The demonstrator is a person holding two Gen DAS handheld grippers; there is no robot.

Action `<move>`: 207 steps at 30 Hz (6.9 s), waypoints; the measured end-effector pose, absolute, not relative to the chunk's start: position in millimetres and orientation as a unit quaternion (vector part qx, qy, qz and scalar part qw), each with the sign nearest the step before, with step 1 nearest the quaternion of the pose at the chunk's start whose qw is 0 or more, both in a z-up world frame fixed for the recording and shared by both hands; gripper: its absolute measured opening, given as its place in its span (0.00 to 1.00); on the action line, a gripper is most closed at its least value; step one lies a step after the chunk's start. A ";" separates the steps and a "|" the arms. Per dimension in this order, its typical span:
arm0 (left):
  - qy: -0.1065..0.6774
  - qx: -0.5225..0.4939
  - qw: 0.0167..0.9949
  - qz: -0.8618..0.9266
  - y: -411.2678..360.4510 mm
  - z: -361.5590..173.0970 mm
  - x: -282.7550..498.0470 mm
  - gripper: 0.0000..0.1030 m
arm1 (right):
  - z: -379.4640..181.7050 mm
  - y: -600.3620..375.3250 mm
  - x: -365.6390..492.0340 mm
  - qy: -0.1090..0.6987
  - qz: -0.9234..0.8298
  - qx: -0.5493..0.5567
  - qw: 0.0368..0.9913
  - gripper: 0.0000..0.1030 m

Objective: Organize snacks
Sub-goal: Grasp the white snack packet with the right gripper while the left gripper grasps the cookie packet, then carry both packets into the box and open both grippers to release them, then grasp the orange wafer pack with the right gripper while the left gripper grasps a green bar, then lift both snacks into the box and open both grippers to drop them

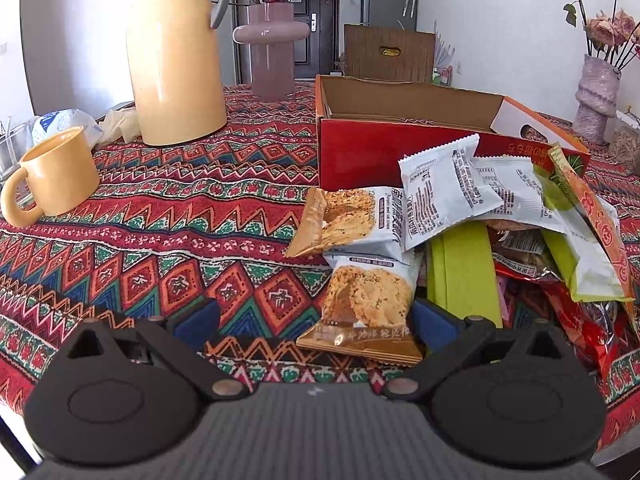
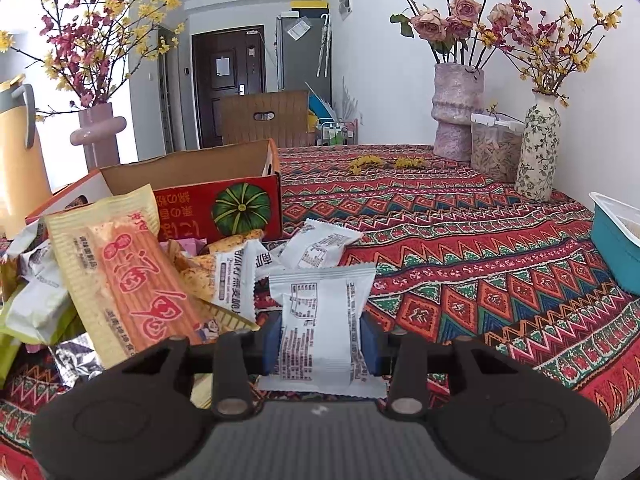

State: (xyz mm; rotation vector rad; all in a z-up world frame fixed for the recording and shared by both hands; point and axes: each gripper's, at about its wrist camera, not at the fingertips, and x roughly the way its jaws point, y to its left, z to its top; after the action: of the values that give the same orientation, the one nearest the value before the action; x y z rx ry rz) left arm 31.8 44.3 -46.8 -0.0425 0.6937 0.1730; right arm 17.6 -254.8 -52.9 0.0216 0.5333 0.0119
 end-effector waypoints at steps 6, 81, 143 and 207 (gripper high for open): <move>0.348 -0.018 0.933 0.093 47.9 -50.5 46.9 1.00 | -55.7 -255.3 17.9 0.267 0.009 0.017 0.964 0.38; 0.278 0.015 0.959 0.051 17.7 15.7 199.9 0.60 | 4.2 -182.1 212.5 0.272 0.117 -0.027 0.955 0.44; 0.279 -0.049 0.959 0.028 45.6 -6.1 24.8 1.00 | -46.2 -224.8 63.9 0.303 0.231 0.044 0.923 0.57; 0.255 -0.033 0.966 0.009 11.4 11.4 18.4 0.37 | -0.8 -221.2 9.7 0.192 0.168 0.060 0.965 0.28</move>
State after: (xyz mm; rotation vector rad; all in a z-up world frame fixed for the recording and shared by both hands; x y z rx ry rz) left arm 18.4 11.4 11.4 -0.0666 0.5155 0.0184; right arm 9.7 -221.2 -0.8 0.1215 0.3878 0.3396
